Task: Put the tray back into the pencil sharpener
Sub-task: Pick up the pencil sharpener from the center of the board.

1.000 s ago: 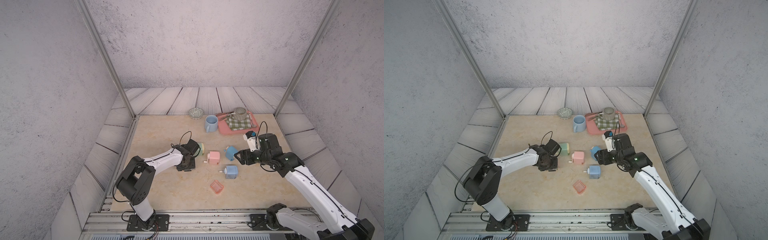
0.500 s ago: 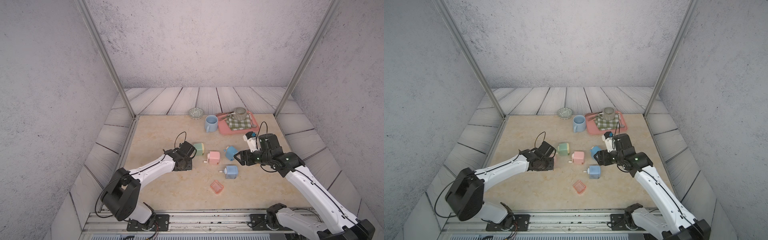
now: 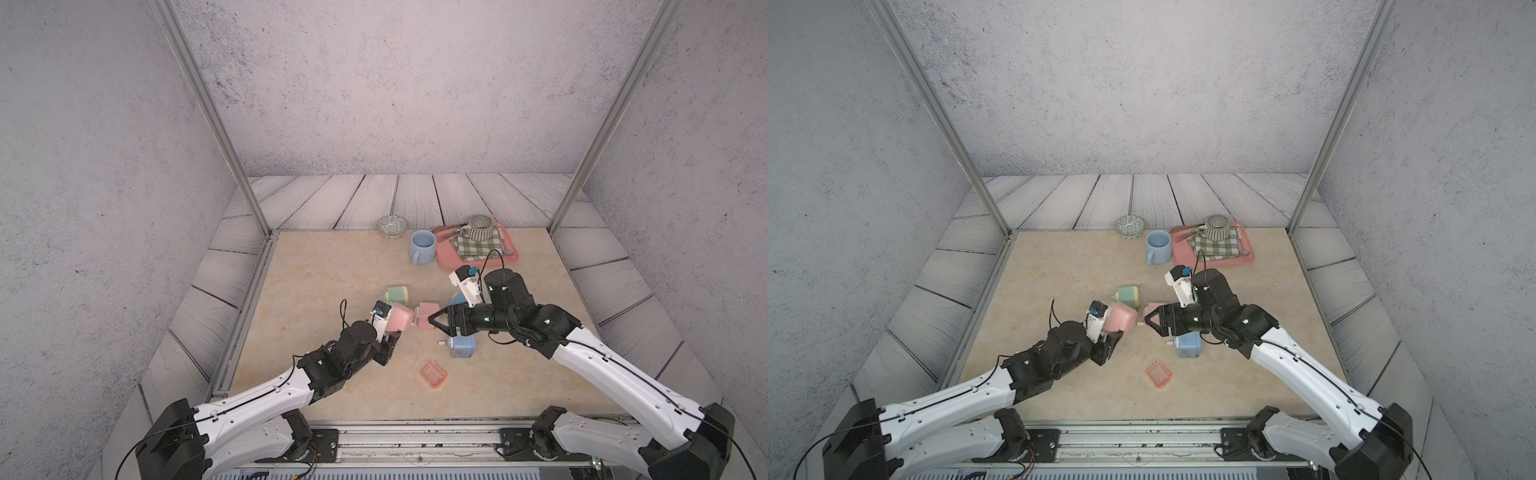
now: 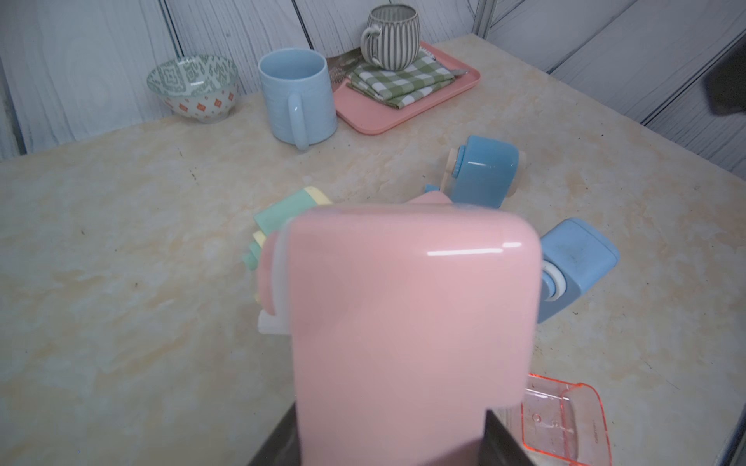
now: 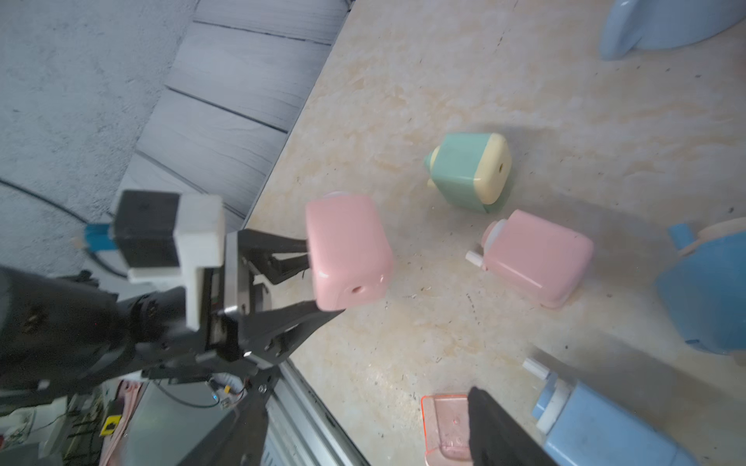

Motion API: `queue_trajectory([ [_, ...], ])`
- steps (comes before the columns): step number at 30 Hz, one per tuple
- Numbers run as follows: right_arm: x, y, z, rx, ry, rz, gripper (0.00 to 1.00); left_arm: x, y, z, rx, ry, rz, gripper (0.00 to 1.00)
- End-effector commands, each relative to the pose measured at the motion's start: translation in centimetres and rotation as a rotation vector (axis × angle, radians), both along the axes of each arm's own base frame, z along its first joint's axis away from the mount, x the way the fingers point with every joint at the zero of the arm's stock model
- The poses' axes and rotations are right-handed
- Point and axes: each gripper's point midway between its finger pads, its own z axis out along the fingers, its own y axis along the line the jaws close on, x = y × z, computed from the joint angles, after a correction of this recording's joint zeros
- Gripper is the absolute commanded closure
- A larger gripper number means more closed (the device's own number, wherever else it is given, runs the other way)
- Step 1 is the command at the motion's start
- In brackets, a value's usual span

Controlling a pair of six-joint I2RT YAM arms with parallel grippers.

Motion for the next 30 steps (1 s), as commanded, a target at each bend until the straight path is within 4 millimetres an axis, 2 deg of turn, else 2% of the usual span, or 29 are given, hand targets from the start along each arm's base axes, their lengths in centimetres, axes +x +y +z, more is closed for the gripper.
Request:
queue_trajectory([
  [1, 1.3, 2.7, 0.6, 0.061, -0.017, -0.029, 0.18, 0.1, -1.1, 3.5, -0.076, -0.131, -0.036, 0.85],
  [9, 2.5, 5.3, -1.7, 0.047, 0.018, -0.017, 0.18, 0.0, -1.3, 4.0, -0.100, -0.135, -0.037, 0.86],
  [13, 2.6, 5.9, -1.7, 0.062, 0.005, -0.007, 0.24, 0.0, -1.3, 4.0, -0.104, -0.130, -0.031, 0.86],
  [24, 2.9, 6.8, -2.6, 0.074, 0.020, 0.005, 0.29, 0.1, -1.4, 3.9, -0.111, -0.112, -0.024, 0.86],
  [30, 2.8, 7.1, -2.8, 0.088, 0.028, 0.014, 0.42, 0.3, -1.4, 4.0, -0.119, -0.103, -0.012, 0.84],
])
